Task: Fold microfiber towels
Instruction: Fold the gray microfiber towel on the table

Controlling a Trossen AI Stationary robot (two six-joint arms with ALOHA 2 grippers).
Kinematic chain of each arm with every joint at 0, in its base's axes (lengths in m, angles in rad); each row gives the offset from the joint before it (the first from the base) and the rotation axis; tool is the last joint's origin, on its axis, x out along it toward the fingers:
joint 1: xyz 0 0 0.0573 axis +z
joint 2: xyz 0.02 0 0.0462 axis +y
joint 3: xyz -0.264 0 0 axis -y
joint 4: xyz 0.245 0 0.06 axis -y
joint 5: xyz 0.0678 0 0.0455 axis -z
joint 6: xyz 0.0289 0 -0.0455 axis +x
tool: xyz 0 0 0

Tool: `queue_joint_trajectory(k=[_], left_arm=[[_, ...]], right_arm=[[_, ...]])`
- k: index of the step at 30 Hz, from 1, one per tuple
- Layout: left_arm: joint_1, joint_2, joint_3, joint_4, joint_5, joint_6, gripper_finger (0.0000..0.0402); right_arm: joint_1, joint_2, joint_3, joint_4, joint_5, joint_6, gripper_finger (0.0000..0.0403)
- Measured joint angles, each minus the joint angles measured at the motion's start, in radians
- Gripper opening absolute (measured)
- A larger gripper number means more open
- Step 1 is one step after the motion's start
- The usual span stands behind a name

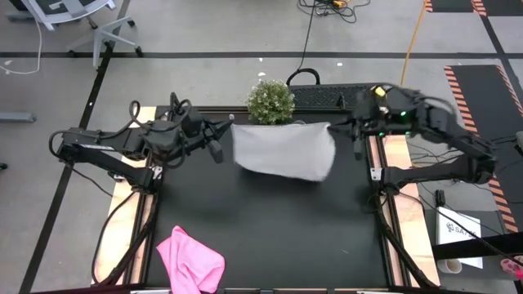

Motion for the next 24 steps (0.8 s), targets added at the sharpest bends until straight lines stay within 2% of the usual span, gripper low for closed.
queue_joint_trajectory(k=[7, 12, 16, 24], left_arm=[[0.0, 0.0, 0.0, 0.021, -0.018, 0.028, 0.0], [0.007, 0.0, 0.0, 0.018, -0.018, 0.043, 0.0], [0.029, -0.006, 0.0, 0.017, -0.019, 0.045, 0.0], [0.061, -0.009, -0.001, 0.015, -0.01, 0.056, 0.0]], right_arm=[[-0.015, 0.053, 0.18, -0.122, -0.001, -0.03, 0.0], [-0.015, 0.074, 0.188, -0.174, 0.007, -0.063, 0.0], [-0.016, 0.088, 0.188, -0.181, 0.052, -0.087, 0.0], [-0.058, 0.1, 0.188, -0.189, 0.054, -0.109, 0.0]])
